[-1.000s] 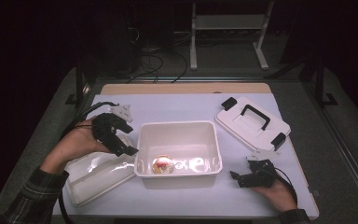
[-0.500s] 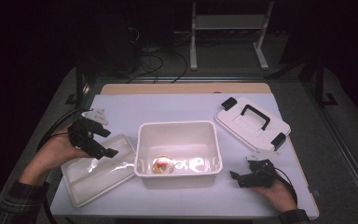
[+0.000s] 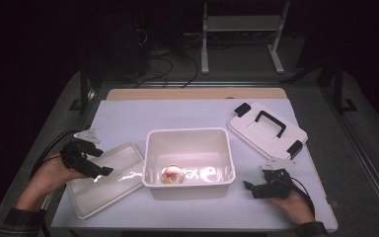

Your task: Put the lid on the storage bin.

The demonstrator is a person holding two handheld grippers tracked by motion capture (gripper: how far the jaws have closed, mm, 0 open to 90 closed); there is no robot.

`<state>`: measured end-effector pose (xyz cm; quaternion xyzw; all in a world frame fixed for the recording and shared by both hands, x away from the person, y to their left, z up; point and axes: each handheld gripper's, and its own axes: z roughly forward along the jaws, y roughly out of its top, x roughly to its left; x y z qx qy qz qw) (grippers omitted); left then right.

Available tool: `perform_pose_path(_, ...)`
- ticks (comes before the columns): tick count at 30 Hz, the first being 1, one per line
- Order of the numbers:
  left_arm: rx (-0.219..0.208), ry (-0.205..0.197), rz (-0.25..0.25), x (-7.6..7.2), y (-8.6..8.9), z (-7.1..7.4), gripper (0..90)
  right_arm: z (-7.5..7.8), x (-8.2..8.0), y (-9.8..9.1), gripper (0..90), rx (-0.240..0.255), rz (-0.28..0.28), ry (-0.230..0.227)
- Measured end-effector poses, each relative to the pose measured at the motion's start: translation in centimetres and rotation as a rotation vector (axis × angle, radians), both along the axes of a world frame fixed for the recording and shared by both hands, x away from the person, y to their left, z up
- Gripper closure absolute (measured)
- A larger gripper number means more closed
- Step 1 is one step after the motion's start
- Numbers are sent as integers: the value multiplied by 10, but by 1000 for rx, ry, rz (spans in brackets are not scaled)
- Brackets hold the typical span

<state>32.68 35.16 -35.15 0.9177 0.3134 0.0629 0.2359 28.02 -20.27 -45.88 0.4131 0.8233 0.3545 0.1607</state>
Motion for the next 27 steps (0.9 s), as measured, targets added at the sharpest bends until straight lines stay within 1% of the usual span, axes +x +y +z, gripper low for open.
perform_pose_path(2,2,6,0,-2,4,-7,196,0,0,0,122,0,0,0)
perform_pose_path(4,-2,2,6,-3,7,-14,231,0,0,0,122,0,0,0)
perform_pose_path(7,5,10,23,-4,10,-25,253,0,0,0,122,0,0,0)
perform_pose_path(12,1,7,23,-5,12,-37,351,0,0,0,122,0,0,0)
perform_pose_path(15,-2,15,19,-5,10,-43,408,0,0,0,122,0,0,0)
perform_pose_path(21,35,39,-4,-3,4,-51,513,0,0,0,122,0,0,0)
perform_pose_path(23,61,40,-8,-3,1,-53,544,0,0,0,122,0,0,0)
perform_pose_path(25,75,35,-8,-2,-1,-55,583,0,0,0,122,0,0,0)
perform_pose_path(27,74,40,-7,0,-2,-56,629,0,0,0,122,0,0,0)
